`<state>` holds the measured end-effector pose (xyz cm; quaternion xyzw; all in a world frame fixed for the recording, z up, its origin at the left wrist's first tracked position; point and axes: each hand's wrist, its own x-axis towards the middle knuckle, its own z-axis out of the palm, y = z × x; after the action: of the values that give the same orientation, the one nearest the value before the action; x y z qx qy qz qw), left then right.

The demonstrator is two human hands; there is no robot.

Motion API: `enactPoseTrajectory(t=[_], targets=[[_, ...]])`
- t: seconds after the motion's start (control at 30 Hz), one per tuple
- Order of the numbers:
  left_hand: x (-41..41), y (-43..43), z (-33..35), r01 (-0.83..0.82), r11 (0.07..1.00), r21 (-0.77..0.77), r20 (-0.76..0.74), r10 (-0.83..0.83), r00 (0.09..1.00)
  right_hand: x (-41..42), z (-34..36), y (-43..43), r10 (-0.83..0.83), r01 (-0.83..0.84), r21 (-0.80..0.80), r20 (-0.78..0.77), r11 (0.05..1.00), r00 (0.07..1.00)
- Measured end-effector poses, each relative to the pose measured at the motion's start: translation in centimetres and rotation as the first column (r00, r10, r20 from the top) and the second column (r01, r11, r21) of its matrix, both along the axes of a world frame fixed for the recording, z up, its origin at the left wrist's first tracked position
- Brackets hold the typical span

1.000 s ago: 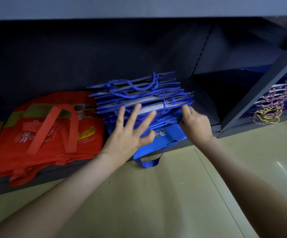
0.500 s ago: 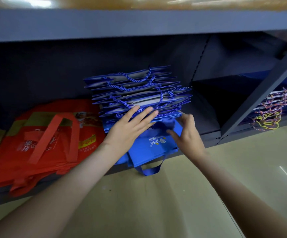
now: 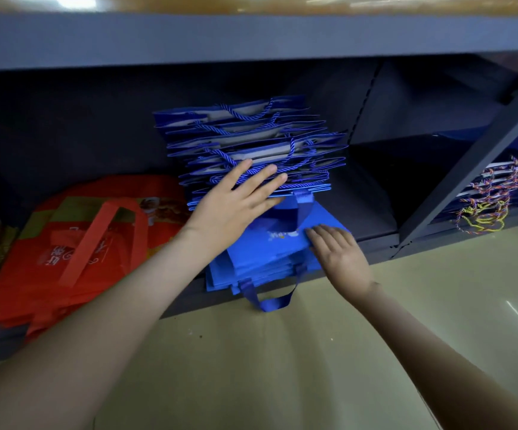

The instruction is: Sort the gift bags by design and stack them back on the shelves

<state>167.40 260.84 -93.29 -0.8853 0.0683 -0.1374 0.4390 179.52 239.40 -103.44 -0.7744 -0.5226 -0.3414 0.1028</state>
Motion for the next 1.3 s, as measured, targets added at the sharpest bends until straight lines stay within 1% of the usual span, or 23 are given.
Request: enactPoseTrajectory(t=[0.07, 0.13, 0.2, 0.23, 0.27, 0.33, 0.4, 0.5, 0.57, 0.6, 0.67, 0.73, 0.77, 0.87, 0.9, 0.97, 1.0, 1.03, 1.1, 1.17, 1.23, 1.27, 1.3], targets=[[-0.1, -0.3, -0.2, 0.036, 0.995, -0.091, 0.006, -0.035, 0.999, 0.0, 2.4, 1.5, 0.042, -0.047, 0.041, 0.117, 0.998, 0.992], [-0.3, -0.6, 0.0, 0.043, 0.977, -0.211, -0.004, -0.045, 0.999, -0.2, 4.3, 2.7, 0.078, -0.082, 0.01, 0.22, 0.997, 0.972], [-0.6, -0.9, 0.4, 0.05, 0.922, -0.385, -0.045, -0.073, 0.996, -0.4, 5.1, 2.9, 0.102, -0.108, 0.016, 0.21, 0.994, 0.972], [-0.7, -1.0, 0.8, 0.027, 0.905, -0.423, -0.079, -0.067, 0.995, -0.6, 5.2, 2.8, 0.096, -0.106, 0.043, 0.182, 0.993, 0.979], [-0.8, -1.1, 1.0, -0.019, 0.903, -0.429, -0.13, -0.041, 0.991, -0.7, 5.2, 2.6, 0.083, -0.095, 0.076, 0.15, 0.993, 0.985], [-0.8, -0.9, 0.4, -0.043, 0.937, -0.346, -0.179, -0.022, 0.984, -0.8, 5.4, 2.6, 0.066, -0.082, 0.133, 0.115, 0.988, 0.991], [-1.2, -0.6, 0.0, 0.024, 0.954, -0.298, -0.141, -0.069, 0.988, -0.8, 5.6, 2.7, 0.026, -0.046, 0.148, 0.132, 0.988, 0.991], [-1.3, 0.0, -0.6, 0.173, 0.932, -0.317, -0.017, -0.188, 0.982, -0.2, 6.0, 2.5, -0.075, 0.06, 0.12, 0.126, 0.991, 0.989], [-1.3, 0.2, -0.5, 0.25, 0.915, -0.317, 0.046, -0.249, 0.968, 0.4, 6.4, 2.2, -0.12, 0.11, 0.129, 0.065, 0.985, 0.991], [-1.1, 0.3, -0.4, 0.278, 0.907, -0.316, 0.075, -0.269, 0.96, 0.7, 6.4, 2.1, -0.143, 0.139, 0.161, 0.015, 0.977, 0.99], [-0.8, 0.7, 0.0, 0.267, 0.911, -0.315, 0.087, -0.252, 0.964, 0.6, 6.2, 1.8, -0.196, 0.245, 0.288, -0.189, 0.926, 0.962], [-0.6, 1.0, 0.3, 0.197, 0.947, -0.254, 0.069, -0.185, 0.98, 0.3, 5.9, 1.6, -0.203, 0.377, 0.364, -0.434, 0.852, 0.878], [-0.4, 1.1, 0.5, 0.166, 0.958, -0.232, 0.072, -0.153, 0.986, 0.1, 5.6, 1.5, -0.193, 0.411, 0.347, -0.519, 0.843, 0.833], [-0.1, 1.2, 1.1, 0.097, 0.973, -0.21, 0.054, -0.087, 0.995, -0.5, 4.5, 1.4, -0.172, 0.374, 0.201, -0.632, 0.905, 0.756], [-0.1, 1.2, 1.2, 0.096, 0.974, -0.207, 0.054, -0.086, 0.995, -0.8, 3.9, 1.3, -0.177, 0.372, 0.145, -0.687, 0.917, 0.705], [-0.3, 1.1, 1.0, 0.101, 0.973, -0.205, 0.032, -0.096, 0.995, -2.0, 2.0, 0.9, -0.209, 0.434, 0.046, -0.827, 0.9, 0.521], [-0.4, 1.0, 0.7, 0.104, 0.973, -0.205, 0.015, -0.103, 0.995, -2.6, 0.7, 0.6, -0.218, 0.47, -0.001, -0.887, 0.883, 0.407], [-0.6, 0.8, 0.4, 0.119, 0.969, -0.216, 0.006, -0.121, 0.993, -3.1, -0.6, 0.3, -0.21, 0.511, -0.044, -0.939, 0.858, 0.272], [-0.9, 0.4, -0.4, 0.16, 0.955, -0.251, -0.006, -0.167, 0.986, -3.9, -2.9, -0.2, -0.094, 0.546, -0.092, -0.995, 0.832, -0.026], [-1.1, 0.1, -1.3, 0.182, 0.948, -0.263, -0.009, -0.191, 0.981, -4.5, -4.0, -0.1, 0.103, 0.538, -0.065, -0.956, 0.84, -0.276], [-1.2, -0.1, -1.9, 0.189, 0.947, -0.259, -0.016, -0.199, 0.98, -5.1, -3.1, 0.4, 0.231, 0.482, -0.03, -0.851, 0.875, -0.472], [-1.3, -0.2, -2.1, 0.186, 0.948, -0.257, -0.025, -0.199, 0.98, -5.2, -2.9, 0.7, 0.277, 0.477, -0.01, -0.804, 0.879, -0.526], [-1.3, -0.2, -2.2, 0.181, 0.95, -0.255, -0.033, -0.196, 0.98, -5.2, -2.6, 0.8, 0.322, 0.493, 0.008, -0.766, 0.87, -0.557]])
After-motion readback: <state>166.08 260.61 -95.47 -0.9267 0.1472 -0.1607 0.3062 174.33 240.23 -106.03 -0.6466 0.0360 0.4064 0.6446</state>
